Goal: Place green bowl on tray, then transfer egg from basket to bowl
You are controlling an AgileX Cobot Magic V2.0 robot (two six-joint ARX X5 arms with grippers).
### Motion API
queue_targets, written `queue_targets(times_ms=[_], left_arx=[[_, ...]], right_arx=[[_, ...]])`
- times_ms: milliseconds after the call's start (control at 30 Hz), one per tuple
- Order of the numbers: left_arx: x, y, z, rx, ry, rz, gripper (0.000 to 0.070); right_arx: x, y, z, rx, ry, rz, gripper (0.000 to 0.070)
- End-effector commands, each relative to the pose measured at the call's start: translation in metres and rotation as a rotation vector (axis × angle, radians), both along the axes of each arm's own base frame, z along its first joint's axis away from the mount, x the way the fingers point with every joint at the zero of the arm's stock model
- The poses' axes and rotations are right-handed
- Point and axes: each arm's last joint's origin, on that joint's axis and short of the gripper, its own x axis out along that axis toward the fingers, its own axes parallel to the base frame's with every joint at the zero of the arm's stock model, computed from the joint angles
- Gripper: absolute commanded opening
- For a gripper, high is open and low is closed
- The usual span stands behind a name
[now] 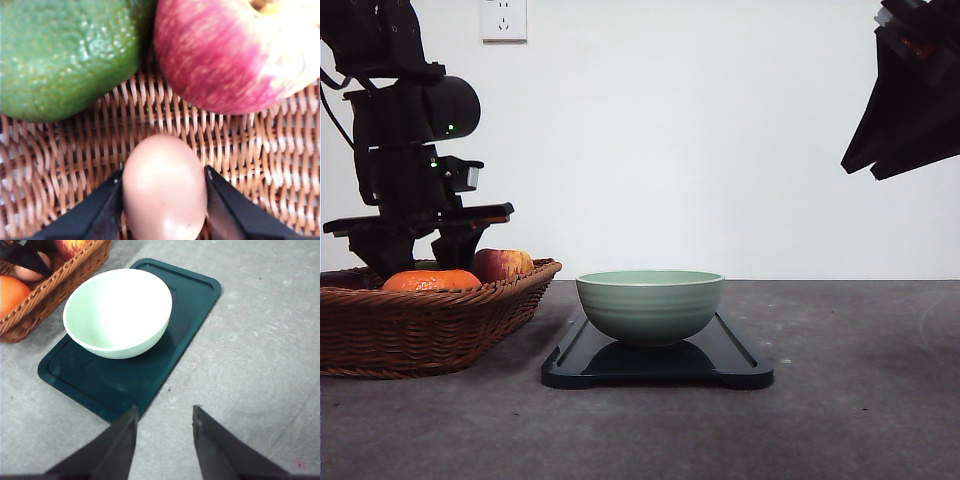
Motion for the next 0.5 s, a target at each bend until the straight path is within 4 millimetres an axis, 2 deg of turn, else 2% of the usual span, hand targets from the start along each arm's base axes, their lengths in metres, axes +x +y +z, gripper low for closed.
queue_targets(times_ms=[0, 233, 333, 467], left_arx=[[-0.001, 0.000, 0.023, -0.015, -0.082, -0.006, 0.0148], [-0.025, -0.007, 0.076, -0.157, -0.223, -0.088, 0.0148], [-0.030, -0.020, 0.087, -0.241, -0.262, -0.142, 0.0148], [-0.035, -0.045, 0.088, -0.290, -0.284, -0.203, 0.0148]], right_arx=[[0.001, 0.001, 0.001, 0.002, -0.007, 0.004, 0.0212], [0.001, 0.001, 0.001, 0.002, -0.007, 0.004, 0.0212], [0.001, 0.001, 0.001, 0.002, -0.006, 0.004, 0.0212], [0.001, 0.001, 0.001, 0.000, -0.002, 0.004, 0.0212]])
